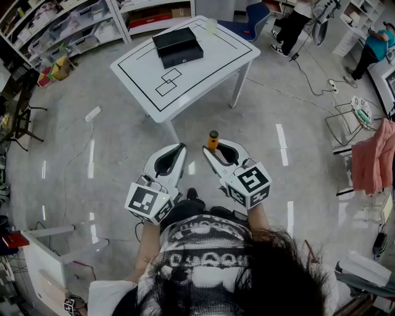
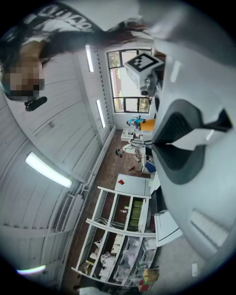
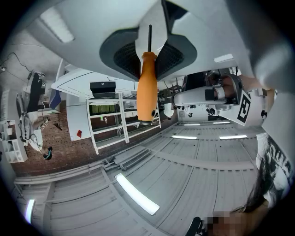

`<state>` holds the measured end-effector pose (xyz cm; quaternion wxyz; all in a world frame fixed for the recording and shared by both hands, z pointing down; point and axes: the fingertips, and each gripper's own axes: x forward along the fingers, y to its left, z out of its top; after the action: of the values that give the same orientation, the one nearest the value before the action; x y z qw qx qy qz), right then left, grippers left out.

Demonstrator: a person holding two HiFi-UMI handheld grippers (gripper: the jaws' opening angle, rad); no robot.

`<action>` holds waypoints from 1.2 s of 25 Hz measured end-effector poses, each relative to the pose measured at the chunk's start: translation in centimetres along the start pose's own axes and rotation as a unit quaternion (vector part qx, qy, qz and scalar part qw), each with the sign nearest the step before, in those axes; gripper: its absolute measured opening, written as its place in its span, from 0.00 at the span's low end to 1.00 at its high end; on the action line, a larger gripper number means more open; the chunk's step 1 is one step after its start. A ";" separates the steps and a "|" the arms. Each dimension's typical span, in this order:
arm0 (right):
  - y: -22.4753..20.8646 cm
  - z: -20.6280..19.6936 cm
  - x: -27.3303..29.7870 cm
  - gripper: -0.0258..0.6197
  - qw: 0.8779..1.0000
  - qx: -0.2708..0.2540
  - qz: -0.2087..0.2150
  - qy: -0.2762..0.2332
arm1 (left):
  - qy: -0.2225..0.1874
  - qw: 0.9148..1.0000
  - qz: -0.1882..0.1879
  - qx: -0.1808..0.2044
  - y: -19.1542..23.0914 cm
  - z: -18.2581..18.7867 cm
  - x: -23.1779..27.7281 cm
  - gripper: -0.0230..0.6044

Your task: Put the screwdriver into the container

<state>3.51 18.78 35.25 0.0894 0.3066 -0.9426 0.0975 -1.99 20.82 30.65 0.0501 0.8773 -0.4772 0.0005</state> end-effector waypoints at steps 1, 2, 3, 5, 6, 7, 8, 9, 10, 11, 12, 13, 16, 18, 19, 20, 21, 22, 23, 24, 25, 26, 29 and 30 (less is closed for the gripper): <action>0.2 -0.1 0.4 0.19 1.000 0.000 0.000 0.001 | 0.001 1.000 -0.001 0.000 0.3 -0.1 -0.1 0.04; 0.3 -0.1 0.7 0.19 1.000 0.000 0.000 0.001 | 0.001 1.000 -0.002 -0.001 0.7 -0.2 -0.3 0.04; 0.4 -0.1 1.1 0.19 1.000 0.001 0.000 0.002 | 0.002 1.000 -0.003 -0.001 1.0 -0.2 -0.3 0.04; 0.6 0.0 1.9 0.19 1.000 0.005 -0.001 0.001 | 0.003 1.000 -0.005 -0.003 1.7 -0.3 -0.4 0.04; 0.6 0.0 2.2 0.19 1.000 0.009 -0.002 -0.001 | 0.004 1.000 -0.006 -0.004 2.1 -0.3 -0.4 0.04; 0.6 0.1 2.6 0.19 1.000 0.013 -0.002 -0.002 | 0.005 1.000 -0.007 -0.005 2.5 -0.4 -0.4 0.04; 0.7 0.2 3.0 0.19 1.000 0.016 -0.002 -0.002 | 0.006 1.000 -0.009 -0.006 2.9 -0.4 -0.3 0.04; 0.7 0.2 3.4 0.19 1.000 0.017 -0.002 -0.001 | 0.007 1.000 -0.010 -0.007 3.3 -0.5 -0.3 0.04; 0.8 0.3 3.8 0.19 1.000 0.017 -0.002 0.000 | 0.008 1.000 -0.011 -0.008 3.7 -0.5 -0.2 0.04; 0.8 0.4 4.2 0.19 1.000 0.016 -0.003 0.002 | 0.009 1.000 -0.012 -0.009 4.2 -0.5 -0.2 0.04; 0.8 0.4 4.7 0.19 1.000 0.015 -0.004 0.004 | 0.009 1.000 -0.013 -0.009 4.6 -0.6 -0.1 0.04; 0.8 0.5 5.2 0.19 1.000 0.016 -0.005 0.005 | 0.010 1.000 -0.015 -0.009 5.1 -0.6 -0.1 0.04; 0.9 0.3 6.5 0.19 1.000 0.020 -0.006 0.008 | 0.012 1.000 -0.018 -0.009 6.4 -0.9 -0.1 0.04; 1.1 -0.1 7.2 0.19 1.000 0.022 -0.007 0.010 | 0.014 1.000 -0.020 -0.009 7.1 -1.4 -0.2 0.04; 1.1 -0.3 7.6 0.19 1.000 0.024 -0.009 0.011 | 0.015 1.000 -0.021 -0.010 7.4 -1.6 -0.2 0.04; 1.2 -0.5 7.9 0.19 1.000 0.025 -0.010 0.012 | 0.017 1.000 -0.023 -0.011 7.7 -1.8 -0.2 0.04; 1.2 -0.6 8.1 0.19 0.999 0.027 -0.013 0.013 | 0.019 0.999 -0.026 -0.012 8.0 -2.0 -0.2 0.04; 1.2 -0.7 8.4 0.19 0.999 0.028 -0.015 0.014 | 0.021 0.999 -0.029 -0.012 8.2 -2.2 -0.2 0.04; 1.3 -0.8 8.5 0.19 0.999 0.030 -0.018 0.015 | 0.023 0.999 -0.033 -0.013 8.3 -2.3 -0.3 0.04; 1.4 -0.8 8.6 0.19 0.999 0.032 -0.020 0.015 | 0.025 0.999 -0.036 -0.014 8.4 -2.4 -0.3 0.04; 1.4 -0.9 8.6 0.19 0.999 0.034 -0.022 0.016 | 0.026 0.999 -0.037 -0.015 8.6 -2.5 -0.4 0.04; 1.4 -0.9 8.7 0.19 0.999 0.035 -0.024 0.017 | 0.027 0.999 -0.038 -0.016 8.8 -2.6 -0.4 0.04; 1.4 -1.4 8.8 0.19 0.999 0.037 -0.029 0.024 | 0.029 0.999 -0.040 -0.020 9.2 -3.0 -0.4 0.04; 1.3 -1.6 8.8 0.19 0.998 0.038 -0.031 0.025 | 0.029 0.998 -0.043 -0.022 9.2 -3.1 -0.3 0.04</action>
<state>-4.11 15.25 38.65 0.1045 0.3361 -0.9257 0.1386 -9.78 16.40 34.57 0.0830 0.8952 -0.4377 0.0134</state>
